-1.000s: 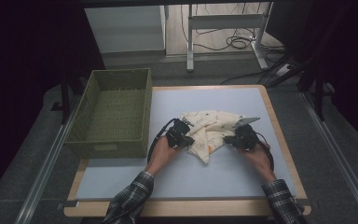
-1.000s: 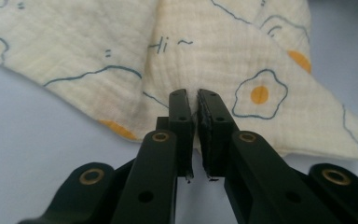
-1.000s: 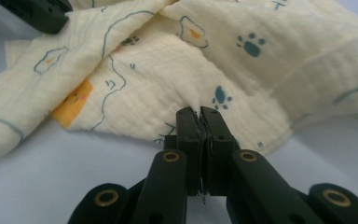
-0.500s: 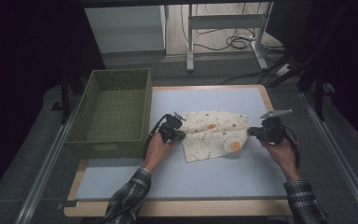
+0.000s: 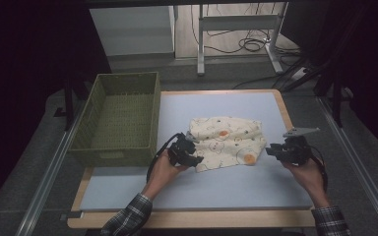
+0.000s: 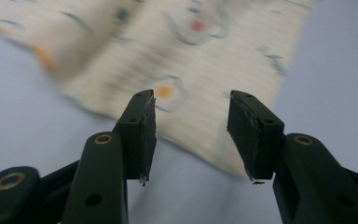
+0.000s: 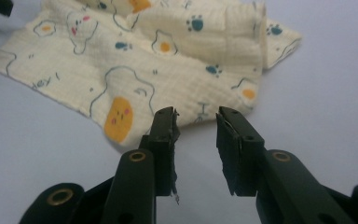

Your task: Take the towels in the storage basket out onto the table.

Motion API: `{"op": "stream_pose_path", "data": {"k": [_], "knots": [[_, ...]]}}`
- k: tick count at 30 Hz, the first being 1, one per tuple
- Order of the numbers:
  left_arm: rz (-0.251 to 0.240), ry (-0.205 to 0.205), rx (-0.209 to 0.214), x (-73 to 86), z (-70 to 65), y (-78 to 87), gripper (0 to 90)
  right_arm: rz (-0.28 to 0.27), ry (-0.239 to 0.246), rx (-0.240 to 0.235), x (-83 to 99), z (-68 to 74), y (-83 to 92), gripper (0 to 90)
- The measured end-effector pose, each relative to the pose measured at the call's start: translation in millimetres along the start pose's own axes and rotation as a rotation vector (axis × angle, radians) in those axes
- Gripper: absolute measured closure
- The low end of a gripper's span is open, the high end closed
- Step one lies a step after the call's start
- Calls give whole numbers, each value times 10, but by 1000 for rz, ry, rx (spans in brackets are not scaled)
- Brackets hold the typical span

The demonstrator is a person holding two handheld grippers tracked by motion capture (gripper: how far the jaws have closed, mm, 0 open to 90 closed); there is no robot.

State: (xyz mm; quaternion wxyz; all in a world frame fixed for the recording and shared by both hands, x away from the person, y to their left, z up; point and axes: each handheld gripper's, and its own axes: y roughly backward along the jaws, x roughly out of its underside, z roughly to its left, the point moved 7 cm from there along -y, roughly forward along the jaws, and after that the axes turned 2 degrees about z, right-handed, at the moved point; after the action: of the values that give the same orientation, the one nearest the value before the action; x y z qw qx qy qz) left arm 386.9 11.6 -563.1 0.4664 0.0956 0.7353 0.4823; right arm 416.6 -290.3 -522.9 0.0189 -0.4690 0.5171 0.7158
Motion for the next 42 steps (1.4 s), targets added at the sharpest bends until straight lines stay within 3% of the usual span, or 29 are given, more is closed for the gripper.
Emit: {"op": "stream_pose_path", "data": {"k": [2,3,5,8,10,17,21,22,23,25,27,29,30,31,32,34,38,39,40,42], "knots": [[22,-28,-3,63,-66,-81,509,3,-21,-11,64,-7,-49,670],[14,-56,-36,84,-102,-136,515,4,-28,-16,78,-8,-62,668],[14,-63,-44,80,-112,-137,561,4,-33,-19,90,-5,-72,668],[26,-55,7,70,-165,-137,810,8,-31,-25,116,19,-81,668],[54,-58,8,79,-183,-106,885,5,-30,-28,131,39,-64,669],[38,-13,22,202,-128,143,881,2,-34,-29,199,47,-5,665],[51,18,10,346,-46,168,866,-6,-39,-38,216,80,-1,629],[50,26,10,372,-29,150,835,-5,-41,-37,218,84,-14,612],[33,33,10,400,-14,119,738,2,-49,-29,227,74,-61,560],[16,41,8,396,-14,113,698,4,-56,-31,232,67,-92,539],[8,26,-2,391,-28,98,602,11,-79,-33,253,33,-193,502],[3,0,-13,382,-55,75,581,7,-83,-45,251,30,-227,505],[2,-14,-27,378,-68,63,579,2,-90,-75,238,44,-291,568],[1,-23,-42,376,-82,54,579,2,-90,-75,238,44,-291,568],[-1,-32,-55,373,-100,47,602,0,-76,-84,222,75,-352,735],[-12,-25,-54,383,-95,54,702,5,-69,-81,203,109,-382,881],[-26,-3,-32,409,-65,69,803,-4,-52,-104,121,196,-285,896],[-30,7,-20,414,-57,72,810,-10,-19,-83,48,239,-164,896],[-34,14,-12,417,-49,72,810,-10,-19,-83,48,239,-164,896],[-38,18,-1,419,-46,72,788,-1,-2,-72,-39,263,-7,894]]}}
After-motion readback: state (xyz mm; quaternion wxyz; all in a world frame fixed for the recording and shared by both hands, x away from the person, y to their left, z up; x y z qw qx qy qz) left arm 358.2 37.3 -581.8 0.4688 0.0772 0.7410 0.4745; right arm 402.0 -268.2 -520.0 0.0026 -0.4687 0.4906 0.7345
